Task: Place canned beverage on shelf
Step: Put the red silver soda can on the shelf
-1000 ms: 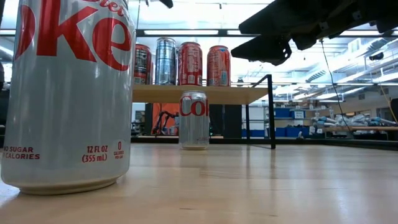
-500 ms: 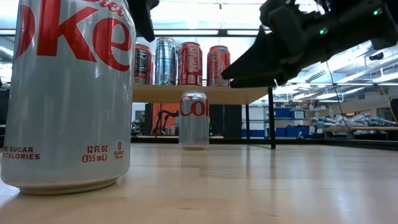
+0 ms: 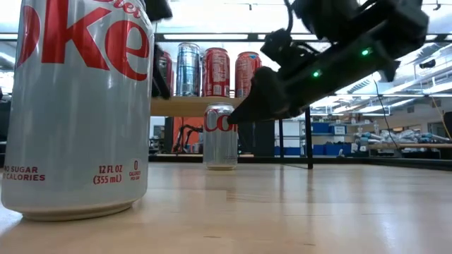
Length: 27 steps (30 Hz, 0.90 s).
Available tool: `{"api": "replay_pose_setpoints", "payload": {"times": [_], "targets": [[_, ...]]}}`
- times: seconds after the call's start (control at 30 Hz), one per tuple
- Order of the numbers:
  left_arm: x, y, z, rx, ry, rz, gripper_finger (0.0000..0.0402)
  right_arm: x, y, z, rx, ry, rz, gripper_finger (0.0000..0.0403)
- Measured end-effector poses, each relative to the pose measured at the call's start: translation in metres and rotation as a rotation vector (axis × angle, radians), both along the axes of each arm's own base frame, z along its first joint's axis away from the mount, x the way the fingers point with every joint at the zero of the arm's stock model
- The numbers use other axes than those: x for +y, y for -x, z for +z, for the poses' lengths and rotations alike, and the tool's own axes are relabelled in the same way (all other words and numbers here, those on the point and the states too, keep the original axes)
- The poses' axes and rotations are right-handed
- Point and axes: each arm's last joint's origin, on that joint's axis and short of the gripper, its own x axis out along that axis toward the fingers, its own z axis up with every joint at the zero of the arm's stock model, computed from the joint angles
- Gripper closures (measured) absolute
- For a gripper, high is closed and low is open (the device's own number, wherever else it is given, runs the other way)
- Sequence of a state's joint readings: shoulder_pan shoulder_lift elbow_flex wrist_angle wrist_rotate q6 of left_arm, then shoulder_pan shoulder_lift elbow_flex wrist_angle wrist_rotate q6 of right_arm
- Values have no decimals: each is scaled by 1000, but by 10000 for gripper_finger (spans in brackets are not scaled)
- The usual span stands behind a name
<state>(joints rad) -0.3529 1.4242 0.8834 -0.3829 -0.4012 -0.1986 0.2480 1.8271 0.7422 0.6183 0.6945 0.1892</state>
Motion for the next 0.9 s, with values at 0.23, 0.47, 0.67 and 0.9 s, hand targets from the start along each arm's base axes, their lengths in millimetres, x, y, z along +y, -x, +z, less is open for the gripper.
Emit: {"api": "replay_pose_setpoints", "payload": {"times": [0.23, 0.47, 0.67, 0.9], "targets": [[32, 1, -30, -74, -17, 140, 116, -30, -7, -1, -2, -66, 25, 50], [61, 3, -48, -135, -8, 200, 116, -47, -9, -2, 24, -60, 35, 50], [78, 3, -54, -200, 10, 190, 116, -62, -10, -2, 48, -41, 53, 50], [87, 2, -53, -205, -25, 196, 116, -73, -10, -3, 76, -12, 71, 50]]}}
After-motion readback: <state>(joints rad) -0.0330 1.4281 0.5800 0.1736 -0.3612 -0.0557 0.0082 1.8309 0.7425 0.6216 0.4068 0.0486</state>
